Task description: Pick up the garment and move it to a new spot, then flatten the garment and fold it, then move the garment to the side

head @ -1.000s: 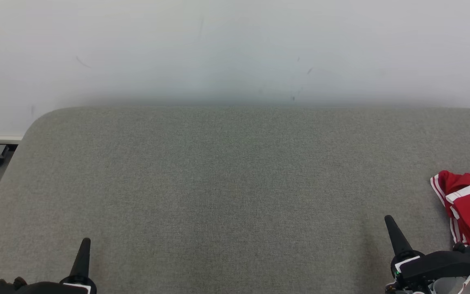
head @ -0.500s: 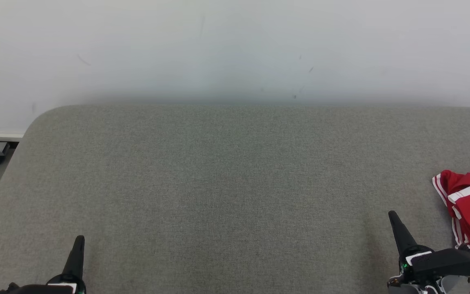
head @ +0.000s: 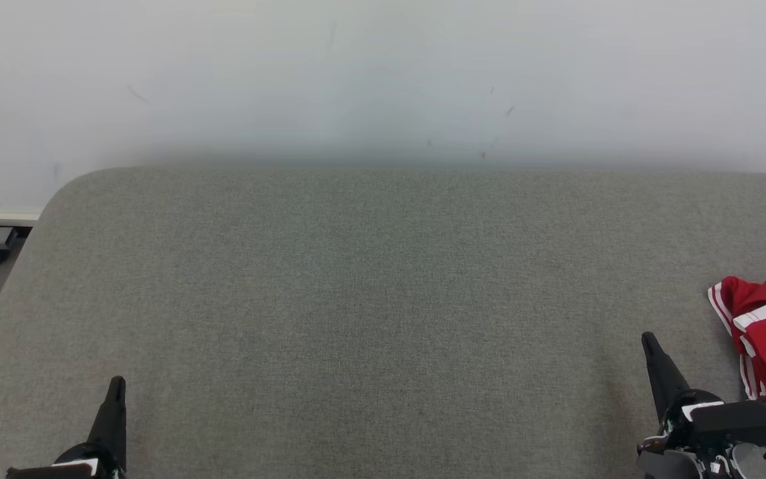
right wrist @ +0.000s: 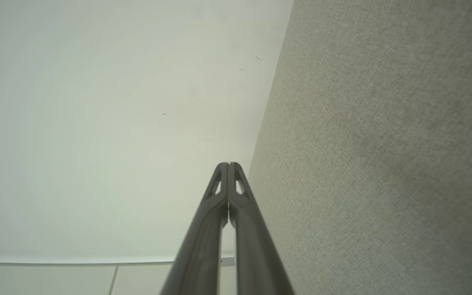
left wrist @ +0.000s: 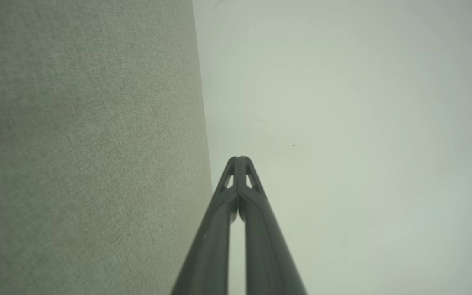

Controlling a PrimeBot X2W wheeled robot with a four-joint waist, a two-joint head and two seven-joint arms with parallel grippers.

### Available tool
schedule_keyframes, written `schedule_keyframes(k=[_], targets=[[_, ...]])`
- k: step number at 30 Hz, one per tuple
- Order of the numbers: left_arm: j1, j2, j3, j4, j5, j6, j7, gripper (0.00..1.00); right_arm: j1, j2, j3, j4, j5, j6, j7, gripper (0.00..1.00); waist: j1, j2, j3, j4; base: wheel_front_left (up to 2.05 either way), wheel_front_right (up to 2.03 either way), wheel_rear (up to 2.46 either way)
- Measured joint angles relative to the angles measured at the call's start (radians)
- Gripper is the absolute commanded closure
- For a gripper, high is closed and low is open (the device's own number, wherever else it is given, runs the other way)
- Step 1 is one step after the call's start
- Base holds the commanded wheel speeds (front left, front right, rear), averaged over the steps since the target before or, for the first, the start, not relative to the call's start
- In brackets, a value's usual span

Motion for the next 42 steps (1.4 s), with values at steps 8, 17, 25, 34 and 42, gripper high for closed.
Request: schedule_keyframes(k=[8, 17, 25, 34, 42], targets=[[-0.004, -0.011, 0.020, 0.007, -0.068, -0.016, 0.012, 1.00, -0.002, 0.000, -0.007, 0.004, 0.081, 0.007, 0.008, 1.00, 0.0001, 0.0000, 0.002, 0.002, 0.00, 0.00, 0.00], [-0.016, -0.011, 0.021, 0.008, -0.069, -0.016, 0.012, 1.00, -0.004, 0.000, -0.008, 0.005, 0.081, 0.007, 0.008, 1.00, 0.0000, 0.0000, 0.002, 0.002, 0.00, 0.00, 0.00], [-0.016, -0.011, 0.021, 0.008, -0.069, -0.016, 0.012, 1.00, -0.010, 0.000, -0.008, 0.005, 0.081, 0.007, 0.008, 1.00, 0.0000, 0.0000, 0.002, 0.002, 0.00, 0.00, 0.00], [-0.016, -0.011, 0.021, 0.009, -0.069, -0.016, 0.012, 1.00, -0.016, 0.000, -0.008, 0.005, 0.081, 0.010, 0.008, 1.00, 0.0000, 0.0000, 0.002, 0.002, 0.00, 0.00, 0.00], [-0.016, -0.011, 0.020, 0.009, -0.069, -0.017, 0.012, 1.00, -0.016, 0.000, -0.007, 0.005, 0.081, 0.010, 0.008, 1.00, 0.0000, 0.0000, 0.002, 0.002, 0.00, 0.00, 0.00]])
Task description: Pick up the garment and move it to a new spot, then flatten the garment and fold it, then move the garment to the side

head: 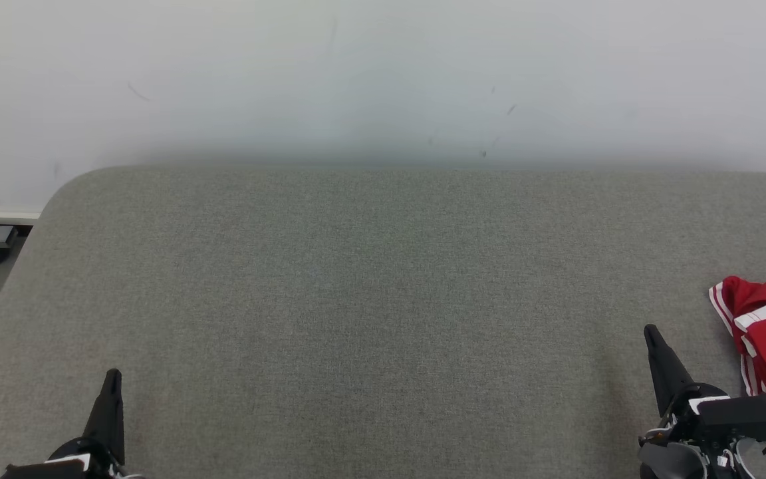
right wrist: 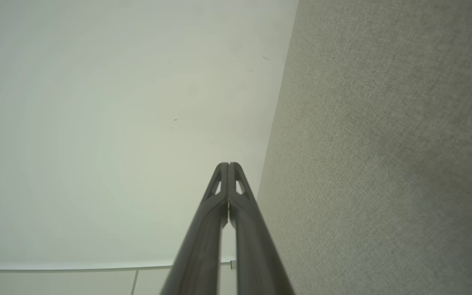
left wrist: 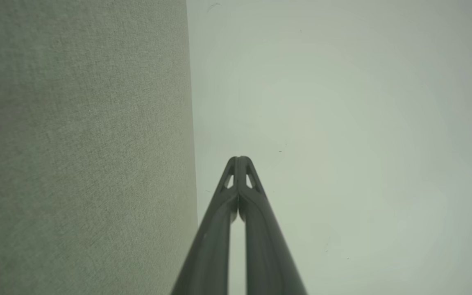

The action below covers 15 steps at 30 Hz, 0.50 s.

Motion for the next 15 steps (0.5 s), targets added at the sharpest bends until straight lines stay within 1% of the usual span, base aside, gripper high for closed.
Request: schedule_keyframes(k=[15], targets=[[0.000, 0.000, 0.000, 0.000, 0.000, 0.000, 0.000, 1.00, 0.000, 0.000, 0.000, 0.000, 0.000, 0.000, 0.000, 1.00, 0.0000, 0.0000, 0.000, 0.000, 0.00, 0.00, 0.00]])
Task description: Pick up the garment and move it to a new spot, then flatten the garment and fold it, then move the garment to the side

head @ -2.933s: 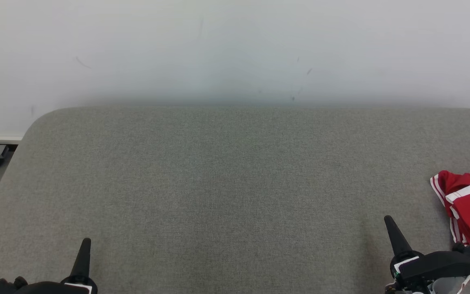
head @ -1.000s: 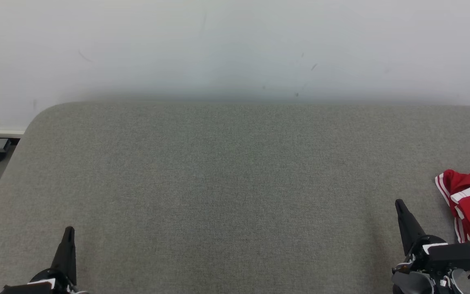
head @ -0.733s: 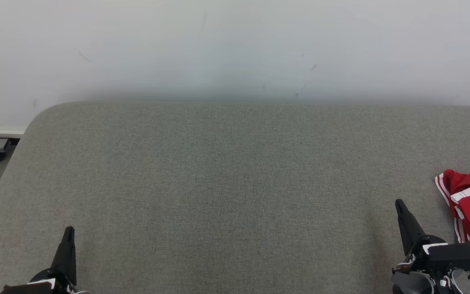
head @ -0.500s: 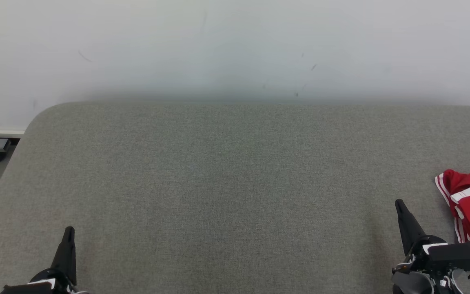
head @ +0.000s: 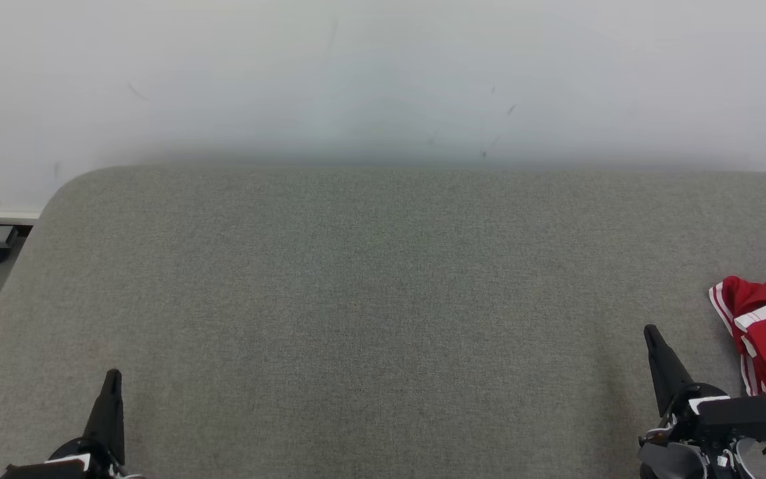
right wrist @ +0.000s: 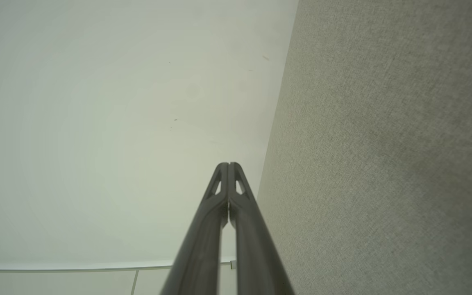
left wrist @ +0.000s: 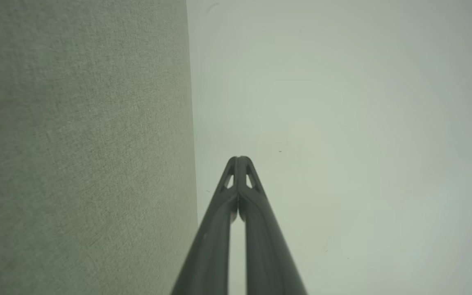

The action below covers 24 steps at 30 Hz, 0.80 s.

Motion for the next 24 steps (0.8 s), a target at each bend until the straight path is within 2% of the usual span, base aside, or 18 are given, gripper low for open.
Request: schedule_keyframes(k=[24], targets=[[0.000, 0.000, 0.000, 0.000, 0.000, 0.000, 0.000, 1.00, 0.000, 0.000, 0.000, 0.000, 0.000, 0.000, 0.000, 1.00, 0.0001, 0.0000, 0.000, 0.000, 0.00, 0.00, 0.00]])
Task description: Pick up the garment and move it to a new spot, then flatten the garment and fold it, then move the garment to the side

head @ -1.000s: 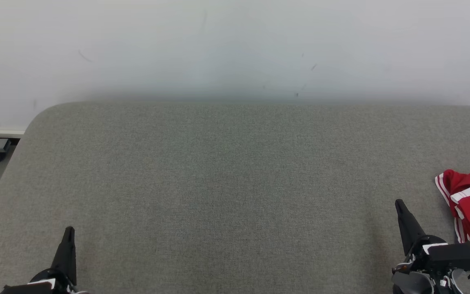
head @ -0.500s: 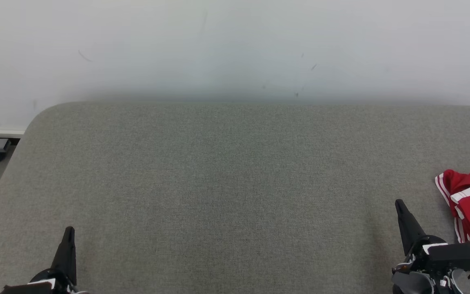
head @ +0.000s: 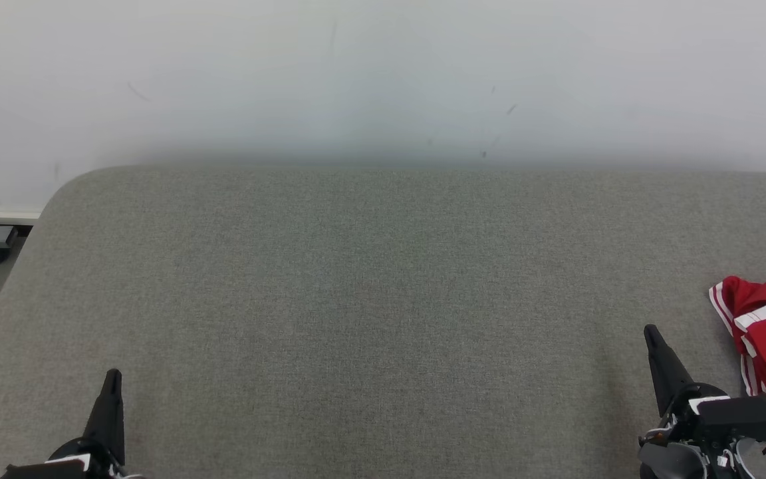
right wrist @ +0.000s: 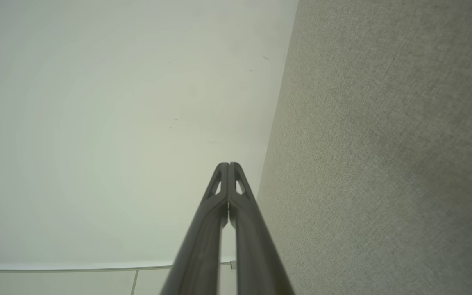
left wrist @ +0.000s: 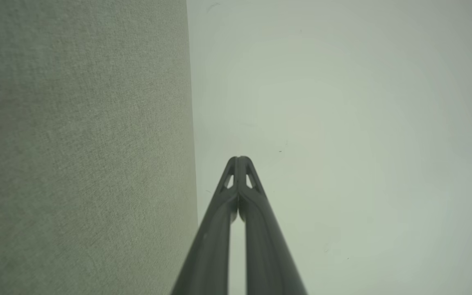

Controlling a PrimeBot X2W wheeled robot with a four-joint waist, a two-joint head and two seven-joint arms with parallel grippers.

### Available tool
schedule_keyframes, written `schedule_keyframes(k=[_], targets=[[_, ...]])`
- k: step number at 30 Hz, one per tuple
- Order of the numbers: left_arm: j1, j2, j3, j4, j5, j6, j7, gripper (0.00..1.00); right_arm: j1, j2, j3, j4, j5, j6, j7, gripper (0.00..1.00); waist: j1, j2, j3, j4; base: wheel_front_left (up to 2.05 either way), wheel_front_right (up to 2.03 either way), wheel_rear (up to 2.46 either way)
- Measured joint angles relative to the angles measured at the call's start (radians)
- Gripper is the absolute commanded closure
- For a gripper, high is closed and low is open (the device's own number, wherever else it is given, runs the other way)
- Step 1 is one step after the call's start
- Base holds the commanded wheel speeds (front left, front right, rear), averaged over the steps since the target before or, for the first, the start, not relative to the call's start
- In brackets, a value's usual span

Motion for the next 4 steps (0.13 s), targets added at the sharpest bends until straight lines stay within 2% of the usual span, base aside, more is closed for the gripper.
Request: schedule_keyframes(k=[4], targets=[[0.000, 0.000, 0.000, 0.000, 0.000, 0.000, 0.000, 1.00, 0.000, 0.000, 0.000, 0.000, 0.000, 0.000, 0.000, 1.00, 0.0000, 0.0001, 0.000, 0.000, 0.00, 0.00, 0.00]])
